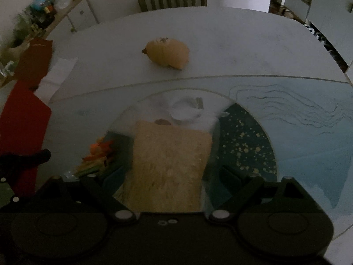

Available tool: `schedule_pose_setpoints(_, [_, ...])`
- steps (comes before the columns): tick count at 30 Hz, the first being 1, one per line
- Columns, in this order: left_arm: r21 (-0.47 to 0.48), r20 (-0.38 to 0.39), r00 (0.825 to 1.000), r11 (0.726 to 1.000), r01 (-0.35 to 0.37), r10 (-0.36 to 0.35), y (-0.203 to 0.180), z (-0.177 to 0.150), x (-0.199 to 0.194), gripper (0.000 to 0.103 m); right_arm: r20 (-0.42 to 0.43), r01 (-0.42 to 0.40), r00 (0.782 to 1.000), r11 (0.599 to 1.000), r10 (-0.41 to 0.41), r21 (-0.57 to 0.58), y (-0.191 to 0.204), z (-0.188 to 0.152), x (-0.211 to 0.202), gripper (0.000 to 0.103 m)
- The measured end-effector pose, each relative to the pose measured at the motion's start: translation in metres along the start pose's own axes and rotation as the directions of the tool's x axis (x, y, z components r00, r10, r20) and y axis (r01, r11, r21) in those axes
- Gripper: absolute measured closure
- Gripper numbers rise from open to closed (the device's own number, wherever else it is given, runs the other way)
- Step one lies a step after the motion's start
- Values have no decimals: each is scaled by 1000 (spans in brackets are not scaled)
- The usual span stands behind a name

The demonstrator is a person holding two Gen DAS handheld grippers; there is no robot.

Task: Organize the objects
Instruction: 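Grasp the bread-like bag with the right tool while the left tool grasps a green stick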

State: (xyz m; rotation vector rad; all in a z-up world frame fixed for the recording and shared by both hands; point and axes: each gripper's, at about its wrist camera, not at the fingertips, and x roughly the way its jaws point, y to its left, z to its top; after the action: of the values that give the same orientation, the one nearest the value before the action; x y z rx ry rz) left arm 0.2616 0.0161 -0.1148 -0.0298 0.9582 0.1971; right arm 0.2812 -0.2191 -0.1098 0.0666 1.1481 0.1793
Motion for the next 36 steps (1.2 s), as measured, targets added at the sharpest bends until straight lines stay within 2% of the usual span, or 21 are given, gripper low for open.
schedule_pose_setpoints(4, [2, 13, 1000, 1000, 3, -3, 2, -1, 6, 1, -19, 33, 999, 999, -33, -1, 3, 1, 11, 9])
schedule_pose_setpoints(8, [29, 27, 1000, 1000, 7, -8, 1, -3, 9, 1, -35, 26, 999, 1000, -26, 16, -1, -1, 17, 7])
schedule_pose_setpoints(11, [47, 37, 999, 999, -3, 1, -1, -5, 11, 2, -47, 9, 999, 1000, -7, 30, -2, -1, 19, 9])
schedule_pose_setpoints(13, [46, 42, 999, 999, -6, 4, 0, -7, 11, 8, -59, -2, 998, 1000, 4, 29, -1, -2, 20, 10])
schedule_pose_setpoints(15, [50, 43, 999, 999, -3, 1, -1, -7, 11, 27, -66, -7, 998, 1000, 8, 20, 2, -3, 21, 13])
schedule_pose_setpoints(19, [88, 70, 998, 996, 3, -9, -6, -11, 5, 43, -70, -13, 997, 1000, 15, 29, 2, -6, 20, 17])
schedule_pose_setpoints(21, [109, 76, 997, 994, 9, -17, -9, -13, 3, 54, -72, -26, 997, 999, 28, 34, 0, -6, 18, 22])
schedule_pose_setpoints(25, [141, 72, 997, 990, 3, -13, -15, -14, 2, 62, -70, -29, 997, 999, 31, 29, -1, -10, 13, 29])
schedule_pose_setpoints(26, [146, 73, 997, 989, -4, -7, -16, -15, 1, 70, -71, -28, 997, 999, 30, 31, -2, -12, 12, 30])
schedule_pose_setpoints(32, [154, 60, 998, 988, 2, -11, -19, -18, -4, 80, -75, -39, 996, 997, 44, 62, -13, -18, 6, 32])
schedule_pose_setpoints(36, [128, 50, 998, 991, 32, -38, -17, -21, -9, 81, -76, -56, 995, 996, 62, 75, -21, -26, -2, 33])
